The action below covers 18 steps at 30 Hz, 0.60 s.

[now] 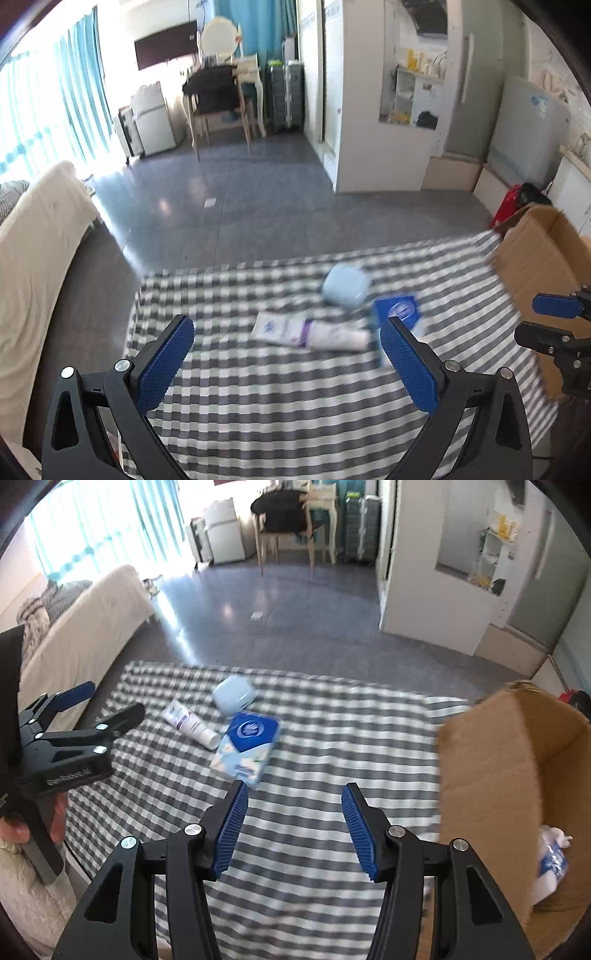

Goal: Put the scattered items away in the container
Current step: 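Open both grippers over the box to drop the bracelet and swab tub, then grasp the tissue pack with the right gripper while the left grasps the toothpaste tube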

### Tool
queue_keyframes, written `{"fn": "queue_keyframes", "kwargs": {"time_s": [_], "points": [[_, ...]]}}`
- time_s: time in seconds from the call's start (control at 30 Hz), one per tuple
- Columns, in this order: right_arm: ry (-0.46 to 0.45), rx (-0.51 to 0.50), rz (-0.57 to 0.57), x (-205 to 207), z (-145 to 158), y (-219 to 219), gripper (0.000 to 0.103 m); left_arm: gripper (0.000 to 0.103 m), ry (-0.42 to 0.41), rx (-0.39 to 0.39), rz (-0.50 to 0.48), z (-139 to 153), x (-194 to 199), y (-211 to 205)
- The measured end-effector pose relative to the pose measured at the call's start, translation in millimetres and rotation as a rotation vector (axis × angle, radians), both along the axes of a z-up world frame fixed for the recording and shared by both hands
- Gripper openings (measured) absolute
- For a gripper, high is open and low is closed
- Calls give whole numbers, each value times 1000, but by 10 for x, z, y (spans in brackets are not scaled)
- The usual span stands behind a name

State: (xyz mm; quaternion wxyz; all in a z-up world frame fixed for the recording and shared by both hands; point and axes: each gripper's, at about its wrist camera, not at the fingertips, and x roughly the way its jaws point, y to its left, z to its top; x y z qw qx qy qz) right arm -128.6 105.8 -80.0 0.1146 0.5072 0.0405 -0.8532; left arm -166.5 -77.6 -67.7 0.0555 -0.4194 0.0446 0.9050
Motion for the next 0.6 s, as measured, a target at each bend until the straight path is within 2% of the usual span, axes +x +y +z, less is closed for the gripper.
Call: {"fn": "queue_keyframes", "kwargs": {"time_s": [0.2, 0.33, 0.5, 0.6], "points": [[-52, 43, 17, -214, -282, -377, 53, 103, -83, -3, -6, -495, -204, -70], [-84, 71, 55, -296, -476, -589, 53, 103, -90, 38, -15, -598, -341, -72], [-104, 99, 86, -350, -661, -778, 53, 103, -173, 79, -18, -754, -559, -40], [-83, 143, 85, -370, -721, -857, 58, 103, -213, 153, -8, -802, -651, -95]]}}
